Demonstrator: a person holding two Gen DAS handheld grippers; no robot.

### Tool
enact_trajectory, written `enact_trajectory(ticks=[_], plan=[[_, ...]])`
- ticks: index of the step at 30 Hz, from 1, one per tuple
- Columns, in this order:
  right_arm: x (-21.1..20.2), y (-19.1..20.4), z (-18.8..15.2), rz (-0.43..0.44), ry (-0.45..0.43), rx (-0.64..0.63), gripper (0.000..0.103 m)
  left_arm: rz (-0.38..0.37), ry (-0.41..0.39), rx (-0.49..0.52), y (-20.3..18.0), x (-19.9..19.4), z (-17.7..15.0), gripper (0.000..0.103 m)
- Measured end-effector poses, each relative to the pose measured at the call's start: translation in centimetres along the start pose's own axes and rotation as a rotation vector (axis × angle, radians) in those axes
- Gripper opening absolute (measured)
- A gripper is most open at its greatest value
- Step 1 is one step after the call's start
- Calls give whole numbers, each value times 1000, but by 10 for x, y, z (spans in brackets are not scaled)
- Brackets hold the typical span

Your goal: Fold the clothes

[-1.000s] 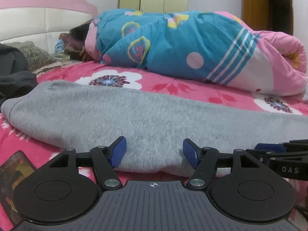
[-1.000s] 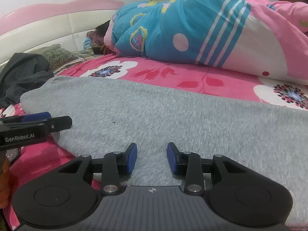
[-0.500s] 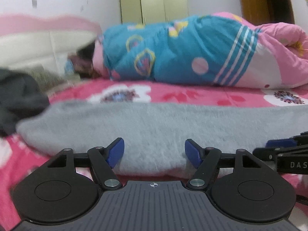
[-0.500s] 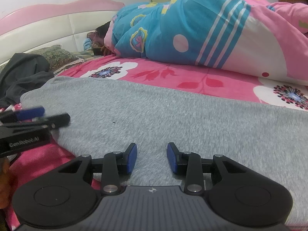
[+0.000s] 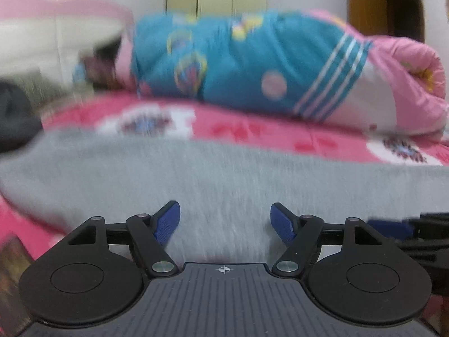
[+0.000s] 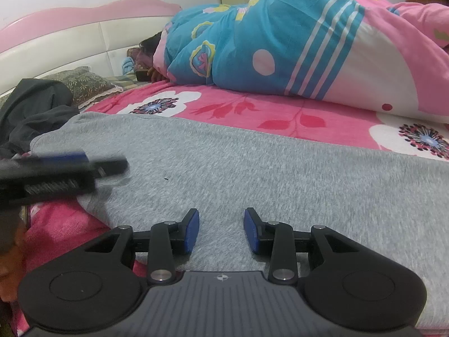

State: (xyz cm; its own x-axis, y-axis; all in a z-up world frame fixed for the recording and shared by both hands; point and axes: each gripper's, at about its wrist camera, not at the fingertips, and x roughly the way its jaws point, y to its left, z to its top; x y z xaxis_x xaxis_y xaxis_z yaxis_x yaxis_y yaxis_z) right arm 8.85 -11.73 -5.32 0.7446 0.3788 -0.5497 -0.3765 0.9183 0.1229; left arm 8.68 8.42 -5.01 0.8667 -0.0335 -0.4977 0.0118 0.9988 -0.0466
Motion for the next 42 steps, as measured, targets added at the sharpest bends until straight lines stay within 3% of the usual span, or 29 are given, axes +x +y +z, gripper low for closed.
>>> enact_trajectory(ticks=[10, 12, 14, 18, 19, 25, 28, 34, 42], plan=[[-1, 2, 0, -11, -7, -12, 43, -2, 8, -4, -1, -2, -7, 73], [-1, 2, 0, -14, -8, -11, 50, -4, 10, -6, 0, -1, -6, 73], [-1, 2, 0, -17, -10, -11, 67, -7, 11, -9, 1, -1, -6, 73], [-4, -7, 1, -18, -25, 37, 88, -12, 13, -16, 2, -1, -6, 74], [-5, -10, 1, -18, -30, 53, 102, -13, 13, -17, 2, -1, -5, 74], [-13, -28, -1, -79, -77, 186, 103, -11, 14, -14, 1, -1, -6, 74], [-9, -34, 0, -103, -59, 216, 103, -11, 14, -13, 1, -2, -5, 74], [3, -12, 2, -202, 9, 81, 103, -11, 15, -13, 1, -2, -5, 74], [-1, -15, -1, -182, -3, 100, 103, -14, 16, -19, 2, -1, -6, 75]])
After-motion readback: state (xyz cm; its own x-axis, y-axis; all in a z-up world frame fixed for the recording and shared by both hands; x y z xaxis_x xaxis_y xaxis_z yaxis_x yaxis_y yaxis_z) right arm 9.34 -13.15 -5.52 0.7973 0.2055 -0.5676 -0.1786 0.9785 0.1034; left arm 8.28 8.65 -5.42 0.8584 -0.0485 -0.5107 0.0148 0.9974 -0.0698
